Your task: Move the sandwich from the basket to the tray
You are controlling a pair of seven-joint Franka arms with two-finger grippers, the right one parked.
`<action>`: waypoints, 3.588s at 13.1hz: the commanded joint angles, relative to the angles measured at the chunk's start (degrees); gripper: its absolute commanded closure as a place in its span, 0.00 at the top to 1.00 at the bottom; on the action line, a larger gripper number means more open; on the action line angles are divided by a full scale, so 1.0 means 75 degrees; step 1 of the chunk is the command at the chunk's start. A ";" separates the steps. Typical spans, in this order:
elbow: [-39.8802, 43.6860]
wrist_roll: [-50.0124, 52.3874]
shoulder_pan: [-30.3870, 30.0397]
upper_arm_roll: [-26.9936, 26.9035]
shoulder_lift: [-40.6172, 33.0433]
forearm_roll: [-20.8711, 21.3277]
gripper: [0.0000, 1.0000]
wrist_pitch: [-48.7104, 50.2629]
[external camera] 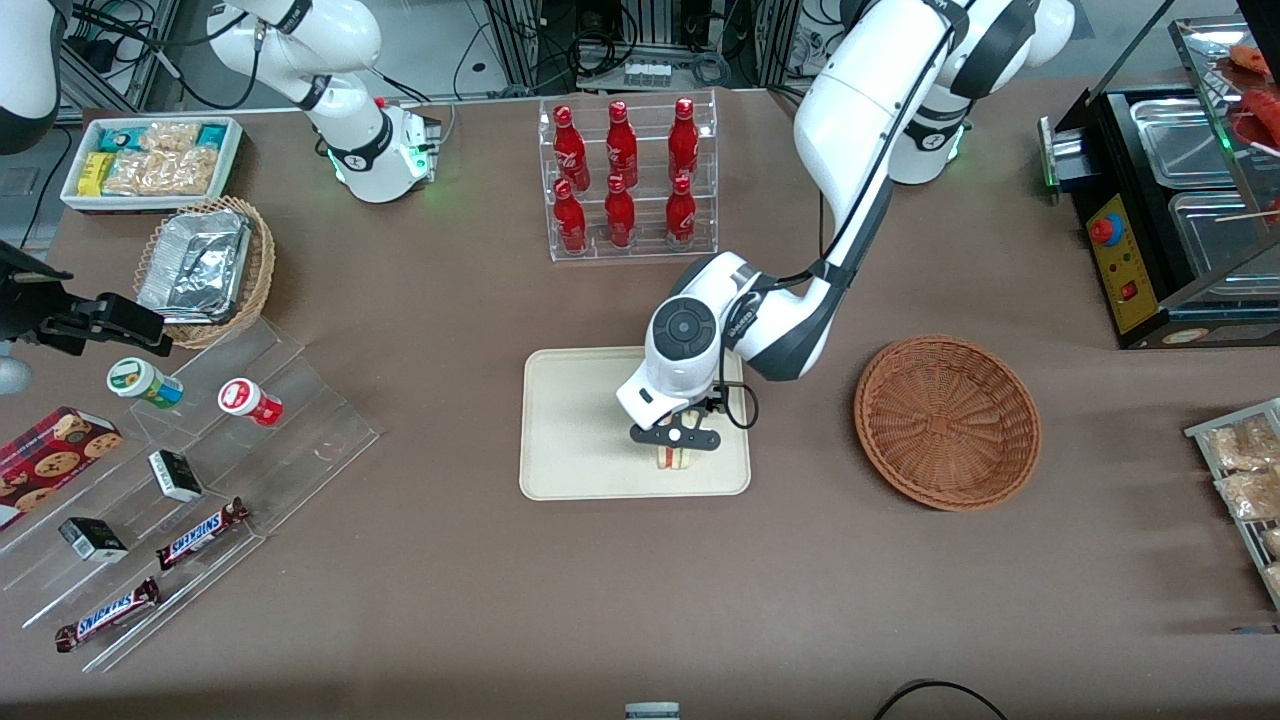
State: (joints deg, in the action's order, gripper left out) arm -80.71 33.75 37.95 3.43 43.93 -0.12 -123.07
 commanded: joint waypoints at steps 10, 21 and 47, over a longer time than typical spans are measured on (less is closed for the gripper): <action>0.0237 0.0094 -0.0301 -0.0469 -0.0958 0.0098 1.00 0.0191; 0.0285 -0.0750 -0.2036 -0.0469 -0.2446 0.0051 1.00 0.1841; -0.0946 -0.3549 -0.5001 0.0128 -0.6162 0.0122 1.00 0.5864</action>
State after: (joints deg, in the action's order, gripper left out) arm -85.73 9.99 2.26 3.84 -1.29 0.32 -77.17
